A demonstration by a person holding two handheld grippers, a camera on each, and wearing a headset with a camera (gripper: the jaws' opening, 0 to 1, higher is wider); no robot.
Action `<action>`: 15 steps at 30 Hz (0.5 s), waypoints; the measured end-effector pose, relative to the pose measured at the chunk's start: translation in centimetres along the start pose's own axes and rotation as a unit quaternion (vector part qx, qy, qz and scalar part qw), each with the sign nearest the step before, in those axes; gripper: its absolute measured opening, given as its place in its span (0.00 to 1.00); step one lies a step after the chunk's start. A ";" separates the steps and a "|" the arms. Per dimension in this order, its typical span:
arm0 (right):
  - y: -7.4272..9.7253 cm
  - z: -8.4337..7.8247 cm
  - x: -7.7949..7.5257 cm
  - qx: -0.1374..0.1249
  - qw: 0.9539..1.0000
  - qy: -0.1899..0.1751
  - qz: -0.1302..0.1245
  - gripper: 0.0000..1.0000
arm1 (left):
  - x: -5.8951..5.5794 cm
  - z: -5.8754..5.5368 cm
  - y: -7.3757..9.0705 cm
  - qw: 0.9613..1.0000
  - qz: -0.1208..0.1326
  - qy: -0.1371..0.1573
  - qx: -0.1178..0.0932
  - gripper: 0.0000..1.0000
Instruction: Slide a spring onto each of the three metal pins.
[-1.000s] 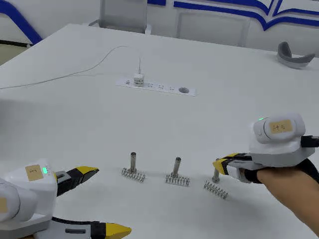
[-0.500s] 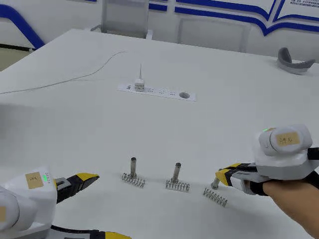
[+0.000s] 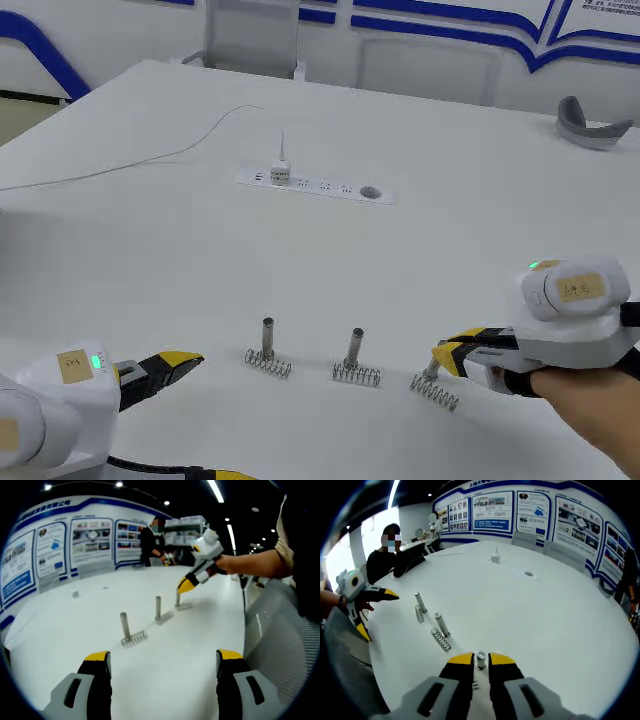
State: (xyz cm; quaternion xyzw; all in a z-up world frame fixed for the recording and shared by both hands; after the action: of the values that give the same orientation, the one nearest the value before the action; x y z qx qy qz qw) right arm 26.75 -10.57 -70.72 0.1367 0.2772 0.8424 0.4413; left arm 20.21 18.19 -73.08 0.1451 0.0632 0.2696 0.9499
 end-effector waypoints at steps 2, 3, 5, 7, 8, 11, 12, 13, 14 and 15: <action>0.3 0.0 0.0 -0.004 1.000 0.000 -0.001 0.13 | 0.0 0.1 0.0 1.000 0.001 0.000 -0.001 0.88; 0.5 0.0 -0.1 -0.006 1.000 0.001 -0.002 0.14 | 0.1 0.1 0.0 1.000 0.001 -0.001 0.000 0.88; 1.0 -0.1 -0.2 -0.011 1.000 0.000 -0.001 0.14 | 0.1 0.2 0.1 1.000 0.001 -0.002 -0.001 0.88; 1.3 -0.4 -0.4 -0.011 1.000 0.002 0.000 0.14 | 0.1 0.2 0.1 1.000 0.002 -0.004 -0.001 0.88; 1.5 -0.7 -0.5 -0.009 1.000 0.002 0.003 0.14 | 0.1 0.2 0.2 1.000 0.002 -0.004 -0.001 0.88; 1.7 -1.6 -0.3 0.001 1.000 0.004 0.026 0.14 | 0.2 0.3 0.2 1.000 0.003 -0.005 -0.001 0.88; 1.7 -1.9 -0.2 0.006 0.999 0.007 0.034 0.14 | 0.3 0.4 0.2 1.000 0.003 -0.006 -0.001 0.88; 1.7 -2.4 0.0 0.016 0.998 0.016 0.052 0.14 | 0.3 0.4 0.2 1.000 0.004 -0.007 -0.001 0.88; 1.7 -2.7 0.2 0.025 0.998 0.018 0.058 0.14 | 0.3 0.4 0.2 1.000 0.004 -0.007 -0.002 0.88; 1.6 -3.1 0.4 0.032 0.997 0.028 0.069 0.14 | 0.4 0.4 0.2 1.000 0.004 -0.007 -0.002 0.88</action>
State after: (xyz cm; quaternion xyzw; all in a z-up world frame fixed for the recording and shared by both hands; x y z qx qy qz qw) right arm 24.01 -12.06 -72.25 0.1461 0.3062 0.8650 0.3696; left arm 20.52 18.40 -72.63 0.1456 0.0553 0.2722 0.9496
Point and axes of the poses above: the centre of the closed fingertips' face, and the gripper's own axes: y roughly backward along the fingers, x roughly to its left, z roughly out of its top, the point moved 7 cm from there along y, roughly backward along the fingers, and after that the axes turned 6 degrees about -x, right-handed, at the moved point
